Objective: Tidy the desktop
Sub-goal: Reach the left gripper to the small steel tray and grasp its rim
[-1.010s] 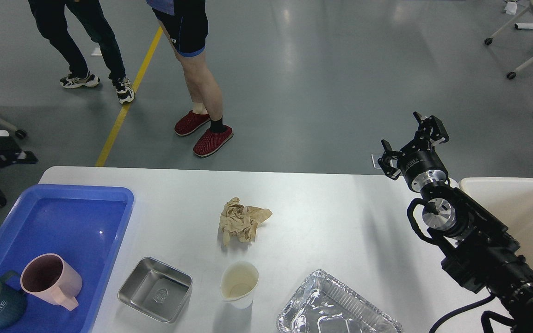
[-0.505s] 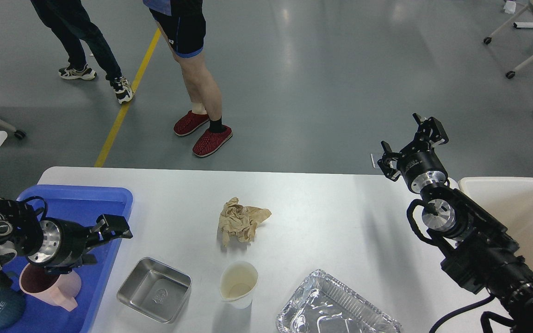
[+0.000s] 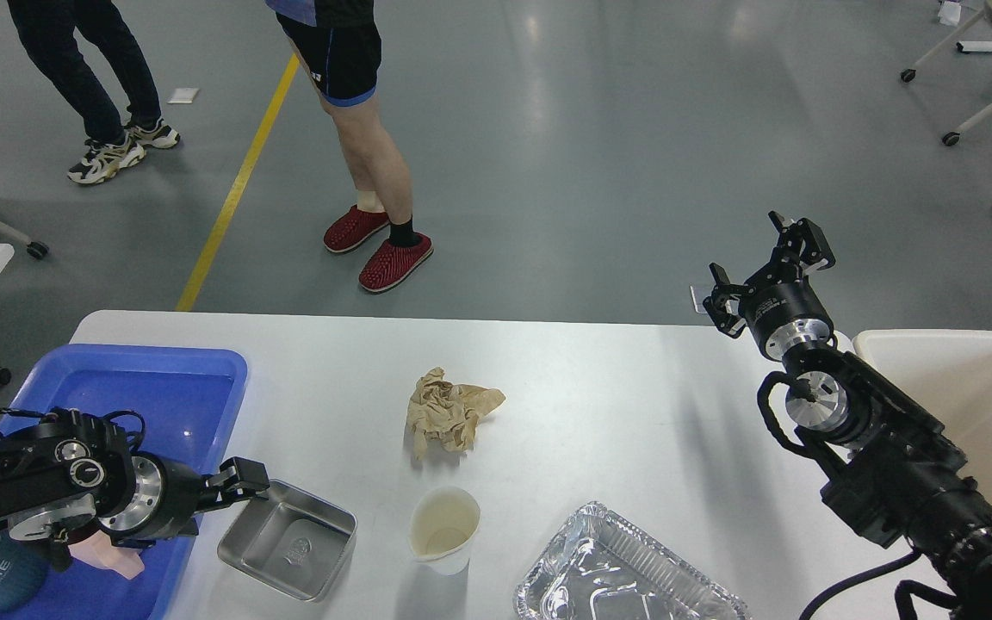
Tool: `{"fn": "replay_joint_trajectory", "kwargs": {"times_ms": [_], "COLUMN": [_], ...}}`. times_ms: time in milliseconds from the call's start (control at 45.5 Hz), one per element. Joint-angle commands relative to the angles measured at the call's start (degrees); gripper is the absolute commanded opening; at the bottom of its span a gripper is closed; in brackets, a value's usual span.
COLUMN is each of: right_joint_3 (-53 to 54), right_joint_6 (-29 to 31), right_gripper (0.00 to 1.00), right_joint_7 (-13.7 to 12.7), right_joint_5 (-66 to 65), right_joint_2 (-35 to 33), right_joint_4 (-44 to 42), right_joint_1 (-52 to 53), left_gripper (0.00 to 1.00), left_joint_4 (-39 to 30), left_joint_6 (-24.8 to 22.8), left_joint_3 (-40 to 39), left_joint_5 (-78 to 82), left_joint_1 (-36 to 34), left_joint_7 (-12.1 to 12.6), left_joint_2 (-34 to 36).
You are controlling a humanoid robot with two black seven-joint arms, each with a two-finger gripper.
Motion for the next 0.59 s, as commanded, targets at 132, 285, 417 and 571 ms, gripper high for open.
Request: {"fn": "replay_joint_trajectory", "kwargs": {"times_ms": [132, 285, 417, 571], "right_joint_3": [0.0, 0.0, 0.0, 0.0], "right_joint_6": [0.0, 0.0, 0.0, 0.0], "right_gripper": [1.0, 1.0, 1.0, 1.0], "right_joint_7": [0.0, 0.0, 0.0, 0.0], "right_joint_5": [0.0, 0.0, 0.0, 0.0], "right_joint_2": [-0.1, -0.1, -0.1, -0.1], "right_joint_4": [0.0, 0.0, 0.0, 0.0], "right_joint_1": [0.0, 0.0, -0.2, -0.4], "left_gripper": [0.89, 0.87, 0.82, 0.76], "left_joint_4": [2.4, 4.2, 5.7, 5.9], "left_joint_6": [0.0, 0.1, 0.1, 0.1], "left_joint_3": [1.5, 1.5, 1.5, 1.6], "left_joint_5": [0.2, 0.2, 0.2, 0.2], "left_joint_1": [0.0, 0.0, 0.1, 0.6], "left_joint_7": [0.0, 0.0, 0.0, 0.2], "left_joint_2": [-2.2, -4.2, -6.4, -7.4]}}
